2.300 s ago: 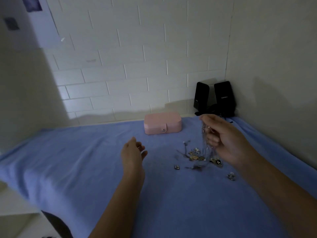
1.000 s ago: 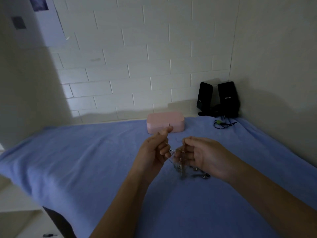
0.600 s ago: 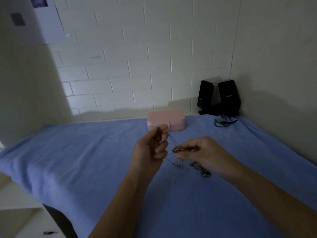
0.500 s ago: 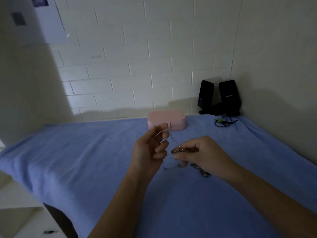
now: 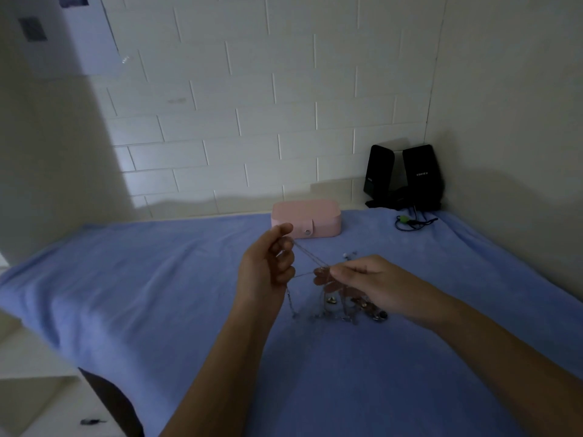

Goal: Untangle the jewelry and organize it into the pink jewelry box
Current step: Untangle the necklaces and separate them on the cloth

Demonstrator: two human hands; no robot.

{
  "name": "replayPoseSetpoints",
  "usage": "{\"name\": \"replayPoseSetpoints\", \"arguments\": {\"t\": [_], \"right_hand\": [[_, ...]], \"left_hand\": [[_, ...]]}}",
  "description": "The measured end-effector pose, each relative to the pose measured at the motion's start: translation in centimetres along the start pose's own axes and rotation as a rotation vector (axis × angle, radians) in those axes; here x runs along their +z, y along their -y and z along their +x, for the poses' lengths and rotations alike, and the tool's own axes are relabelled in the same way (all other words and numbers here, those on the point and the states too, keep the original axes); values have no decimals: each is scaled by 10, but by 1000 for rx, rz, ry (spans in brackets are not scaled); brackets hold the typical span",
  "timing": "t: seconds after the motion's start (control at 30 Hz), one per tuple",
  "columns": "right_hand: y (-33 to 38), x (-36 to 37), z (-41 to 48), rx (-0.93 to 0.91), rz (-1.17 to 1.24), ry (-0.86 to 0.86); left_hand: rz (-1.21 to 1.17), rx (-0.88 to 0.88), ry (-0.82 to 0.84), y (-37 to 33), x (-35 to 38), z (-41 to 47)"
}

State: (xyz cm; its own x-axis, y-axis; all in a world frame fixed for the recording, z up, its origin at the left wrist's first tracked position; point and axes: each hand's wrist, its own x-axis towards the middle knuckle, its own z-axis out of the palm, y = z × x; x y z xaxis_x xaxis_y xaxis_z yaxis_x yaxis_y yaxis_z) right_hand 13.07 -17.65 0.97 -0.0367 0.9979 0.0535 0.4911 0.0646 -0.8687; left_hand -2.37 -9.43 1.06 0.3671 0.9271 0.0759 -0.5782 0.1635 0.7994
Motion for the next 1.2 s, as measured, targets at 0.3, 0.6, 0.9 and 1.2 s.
{"name": "replayPoseSetpoints", "arguments": {"t": [0.3, 0.6, 0.9, 1.2], "right_hand": [[-3, -12, 2, -69, 370, -232], [5, -16, 3, -93, 705, -146], [9, -20, -3, -109, 627, 43], [2, -36, -1, -224, 912, 160]], "left_hand": [[136, 185, -198, 2, -2, 1], [865, 261, -213, 21, -7, 7], [420, -42, 548, 19, 3, -9], [167, -109, 442, 10, 4, -9]]}}
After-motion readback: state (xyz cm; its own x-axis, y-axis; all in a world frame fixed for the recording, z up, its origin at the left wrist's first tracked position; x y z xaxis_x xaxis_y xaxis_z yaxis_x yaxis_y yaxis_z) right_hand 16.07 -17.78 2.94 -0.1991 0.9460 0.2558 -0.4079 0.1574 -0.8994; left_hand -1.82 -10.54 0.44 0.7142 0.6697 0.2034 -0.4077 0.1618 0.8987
